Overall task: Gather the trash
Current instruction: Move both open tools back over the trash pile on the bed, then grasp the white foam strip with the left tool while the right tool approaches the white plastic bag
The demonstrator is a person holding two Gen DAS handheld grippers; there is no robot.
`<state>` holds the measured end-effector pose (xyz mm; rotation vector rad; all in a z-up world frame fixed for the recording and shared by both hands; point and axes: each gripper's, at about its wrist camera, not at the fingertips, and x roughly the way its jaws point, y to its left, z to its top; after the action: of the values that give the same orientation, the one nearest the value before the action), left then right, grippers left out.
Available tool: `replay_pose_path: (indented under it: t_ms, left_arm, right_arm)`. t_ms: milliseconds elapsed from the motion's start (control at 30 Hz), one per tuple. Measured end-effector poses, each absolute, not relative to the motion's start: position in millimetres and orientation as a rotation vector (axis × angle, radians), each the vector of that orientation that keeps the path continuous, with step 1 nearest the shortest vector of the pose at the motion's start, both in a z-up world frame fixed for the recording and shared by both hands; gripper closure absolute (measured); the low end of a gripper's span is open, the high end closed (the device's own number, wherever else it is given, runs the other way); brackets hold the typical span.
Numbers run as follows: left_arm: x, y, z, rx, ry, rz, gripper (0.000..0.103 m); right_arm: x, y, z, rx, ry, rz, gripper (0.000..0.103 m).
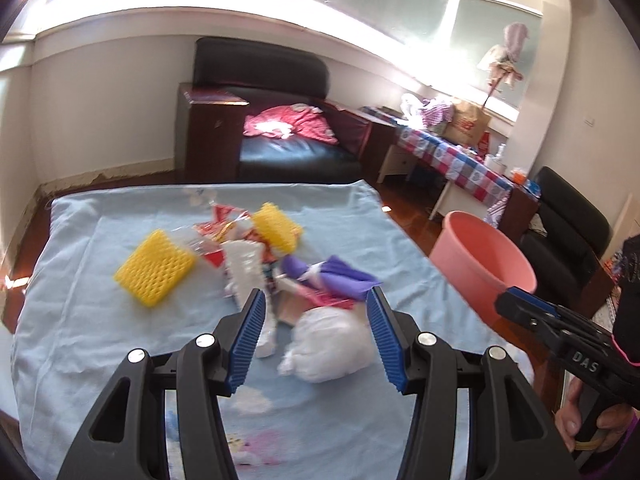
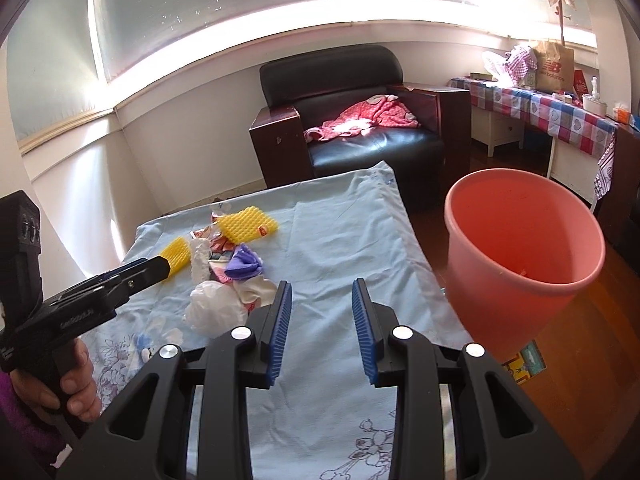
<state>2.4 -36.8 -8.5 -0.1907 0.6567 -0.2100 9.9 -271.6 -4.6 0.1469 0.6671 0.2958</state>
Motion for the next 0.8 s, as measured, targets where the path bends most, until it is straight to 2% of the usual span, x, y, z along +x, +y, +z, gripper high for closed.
replay_pose_path:
  t_ms: [100, 400, 800]
  left_arm:
    - [10, -26, -19, -0.2, 0.684, -0.168, 0.052]
    - [45, -12, -48, -0.262, 0.816, -0.11, 0.063]
    - [66, -25, -65, -0.223, 0.887, -0.076, 0.065]
  right_arm:
    - [12, -269, -8, 0.146, 0.678, 0.303, 0.071]
    - [17, -272, -17, 0.164, 0.706, 0.309, 0.071]
    - [18, -259, -22, 0.162, 0.733, 0.378, 0.071]
